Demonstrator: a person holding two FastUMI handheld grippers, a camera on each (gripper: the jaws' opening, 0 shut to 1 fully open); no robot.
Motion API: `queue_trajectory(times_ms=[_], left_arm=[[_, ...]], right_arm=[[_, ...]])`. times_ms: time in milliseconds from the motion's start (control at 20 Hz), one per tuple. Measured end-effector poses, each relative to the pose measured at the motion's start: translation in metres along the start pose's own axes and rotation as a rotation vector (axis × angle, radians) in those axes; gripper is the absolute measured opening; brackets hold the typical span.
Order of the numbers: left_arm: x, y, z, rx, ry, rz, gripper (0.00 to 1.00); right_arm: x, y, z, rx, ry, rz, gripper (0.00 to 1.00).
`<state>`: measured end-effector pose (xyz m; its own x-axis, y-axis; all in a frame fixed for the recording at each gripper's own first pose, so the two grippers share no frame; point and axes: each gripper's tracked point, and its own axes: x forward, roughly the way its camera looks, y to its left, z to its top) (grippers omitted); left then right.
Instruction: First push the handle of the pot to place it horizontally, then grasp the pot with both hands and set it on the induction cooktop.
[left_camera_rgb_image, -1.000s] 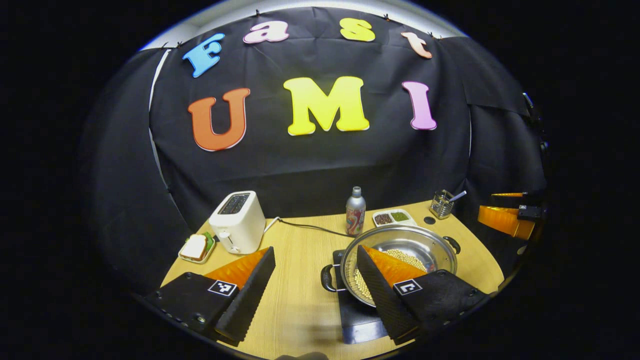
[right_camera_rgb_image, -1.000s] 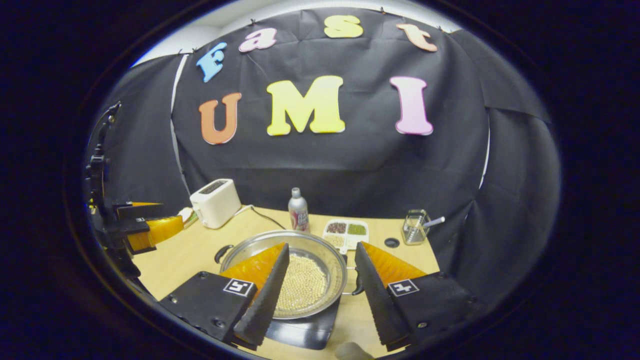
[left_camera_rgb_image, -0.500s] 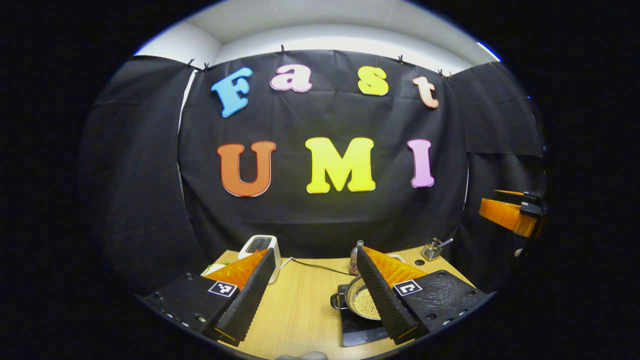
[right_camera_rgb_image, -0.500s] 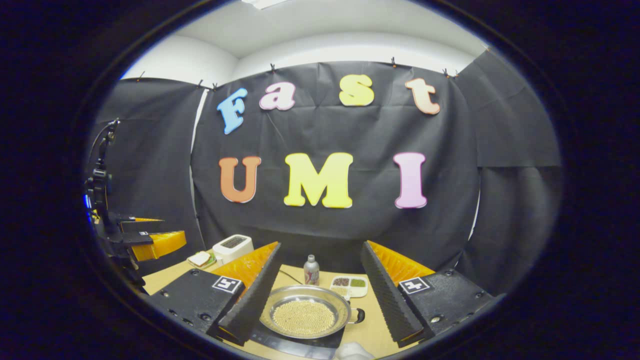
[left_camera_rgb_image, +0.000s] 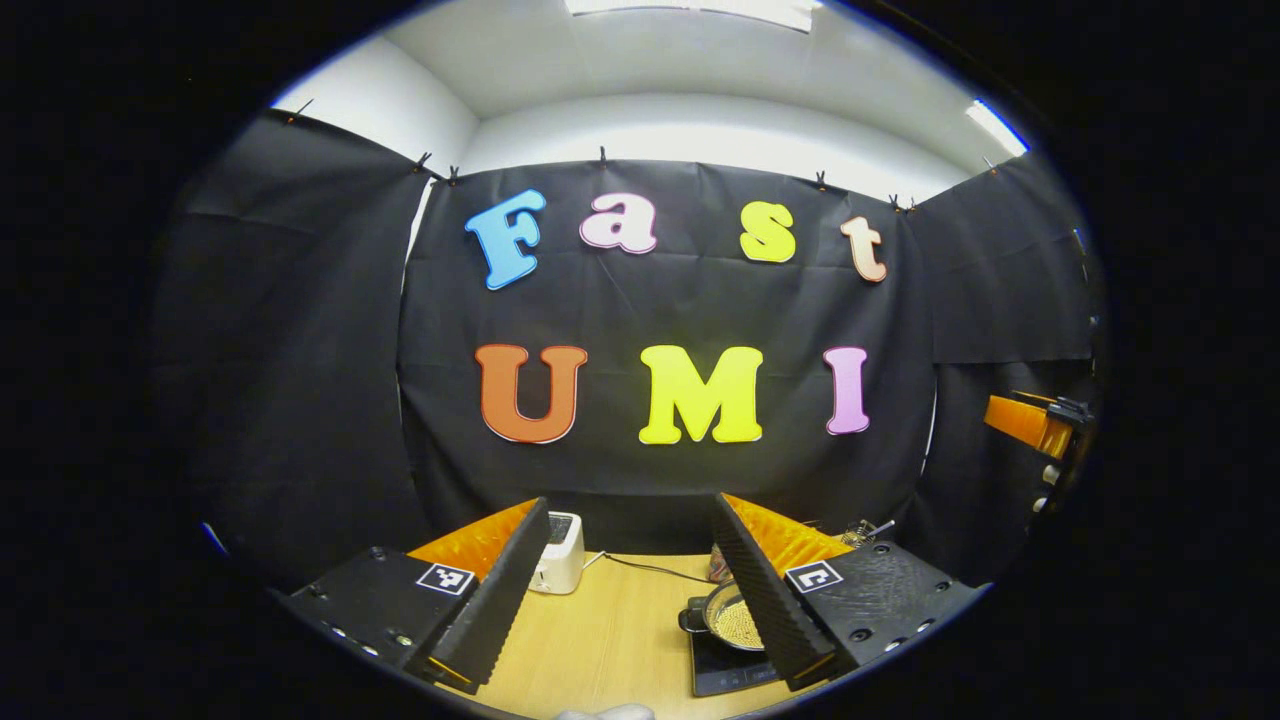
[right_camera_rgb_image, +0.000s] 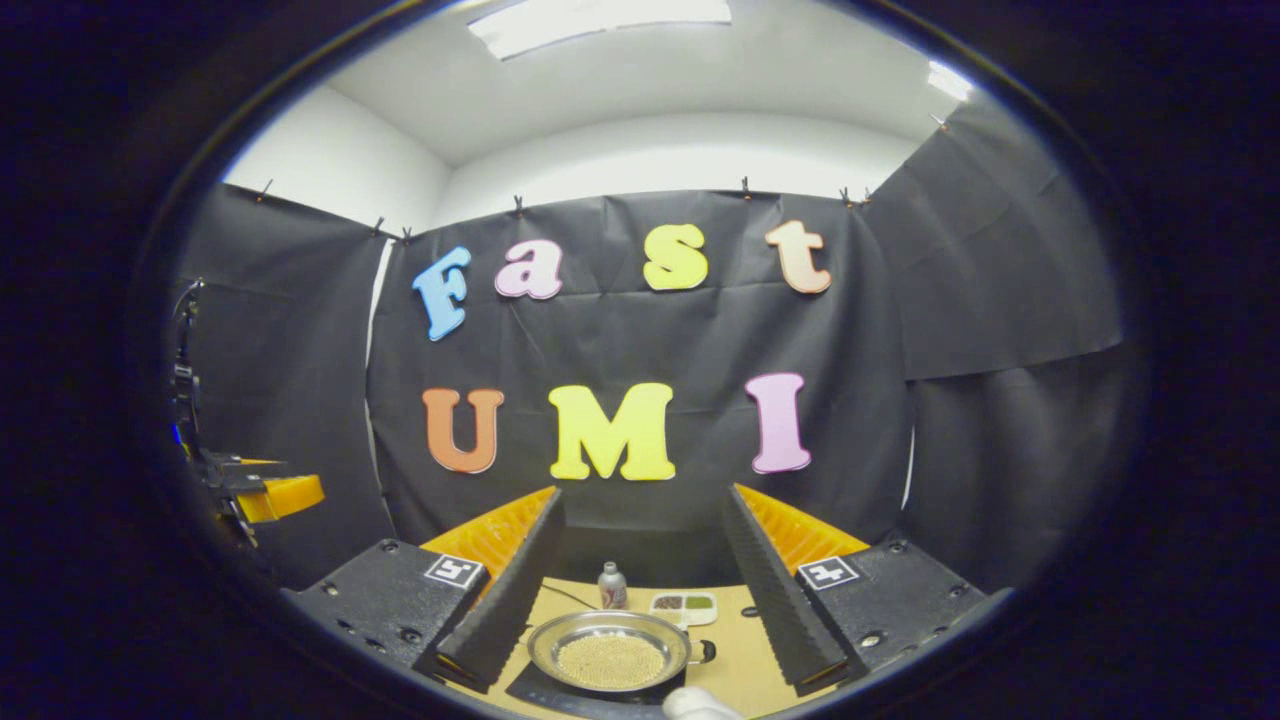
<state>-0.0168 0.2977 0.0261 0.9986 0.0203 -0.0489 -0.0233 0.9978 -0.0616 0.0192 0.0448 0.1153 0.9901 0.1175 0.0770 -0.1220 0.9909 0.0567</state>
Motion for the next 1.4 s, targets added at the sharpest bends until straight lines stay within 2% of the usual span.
queue_trajectory(times_ms=[400,900,1400], left_arm=[[-0.026,0.025,0.005,0.004,-0.032,0.040,0.97],[-0.027,0.007,0.020,-0.007,-0.066,-0.024,0.97],[-0.021,0.012,0.011,0.007,-0.058,-0.025,0.96]], right_arm=[[-0.029,-0.034,-0.016,-0.005,0.032,-0.092,0.99],[-0.042,-0.038,-0.009,-0.022,0.019,-0.112,0.99],[-0.037,-0.033,-0.012,-0.024,0.023,-0.114,0.99]])
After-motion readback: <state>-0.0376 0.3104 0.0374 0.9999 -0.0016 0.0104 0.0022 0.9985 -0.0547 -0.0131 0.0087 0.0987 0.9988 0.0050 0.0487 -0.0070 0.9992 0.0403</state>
